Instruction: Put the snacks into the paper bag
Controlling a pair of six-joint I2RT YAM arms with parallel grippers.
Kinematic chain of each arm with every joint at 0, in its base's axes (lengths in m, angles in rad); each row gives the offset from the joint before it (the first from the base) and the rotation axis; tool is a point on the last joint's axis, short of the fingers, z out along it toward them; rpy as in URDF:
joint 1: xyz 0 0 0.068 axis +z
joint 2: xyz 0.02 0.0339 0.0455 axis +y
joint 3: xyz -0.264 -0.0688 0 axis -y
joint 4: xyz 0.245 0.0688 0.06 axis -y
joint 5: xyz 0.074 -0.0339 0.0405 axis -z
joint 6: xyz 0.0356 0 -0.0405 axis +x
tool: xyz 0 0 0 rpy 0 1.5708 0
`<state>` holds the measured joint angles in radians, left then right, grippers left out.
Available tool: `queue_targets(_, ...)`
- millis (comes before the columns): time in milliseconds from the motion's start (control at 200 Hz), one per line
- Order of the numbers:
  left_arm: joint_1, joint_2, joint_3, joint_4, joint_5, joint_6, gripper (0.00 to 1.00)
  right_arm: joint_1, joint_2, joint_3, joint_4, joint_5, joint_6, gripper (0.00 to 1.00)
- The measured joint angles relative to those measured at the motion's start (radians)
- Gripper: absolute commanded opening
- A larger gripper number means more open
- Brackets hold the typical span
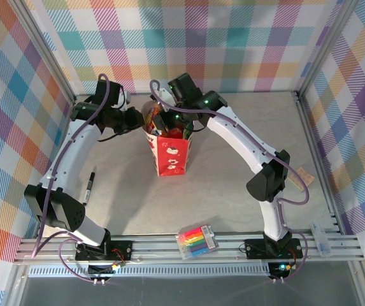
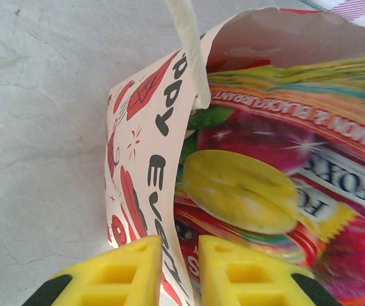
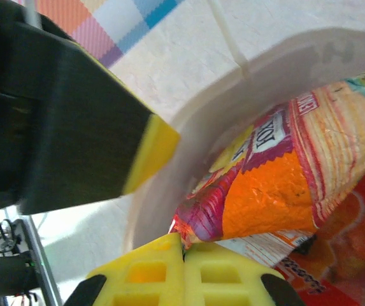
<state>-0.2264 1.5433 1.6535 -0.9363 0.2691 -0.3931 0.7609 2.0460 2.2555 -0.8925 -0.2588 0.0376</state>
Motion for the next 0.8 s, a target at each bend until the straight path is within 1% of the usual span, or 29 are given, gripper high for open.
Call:
queue_targets(120,0.0,0.0,0.0,0.0,0.0,0.0,0.22,-0.003,-0.001,-0.004,-0.021,0.061,-0.001,0.0)
queue_targets(240,0.0,0.0,0.0,0.0,-0.001,0.0,0.22,-0.021,-0.02,-0.056,-0.027,0.117,0.0,0.0)
queue_targets(455,0.0,0.0,0.0,-0.001,0.0,0.0,0.22,-0.075,-0.029,-0.101,-0.064,0.156,0.003,0.0)
queue_targets(635,0.0,0.0,0.0,-0.001,0.0,0.0,0.22,-0.075,-0.029,-0.101,-0.084,0.206,0.003,0.0)
queue_targets(700,0.0,0.0,0.0,-0.001,-0.001,0.0,0.22,-0.074,-0.029,-0.101,-0.088,0.216,0.003,0.08)
queue_targets(740,0.0,0.0,0.0,-0.001,0.0,0.0,0.23,-0.074,-0.029,-0.101,-0.091,0.219,0.003,0.17)
queue_targets(800,0.0,0.0,0.0,-0.001,0.0,0.0,0.23,-0.074,-0.029,-0.101,-0.097,0.226,0.006,0.27)
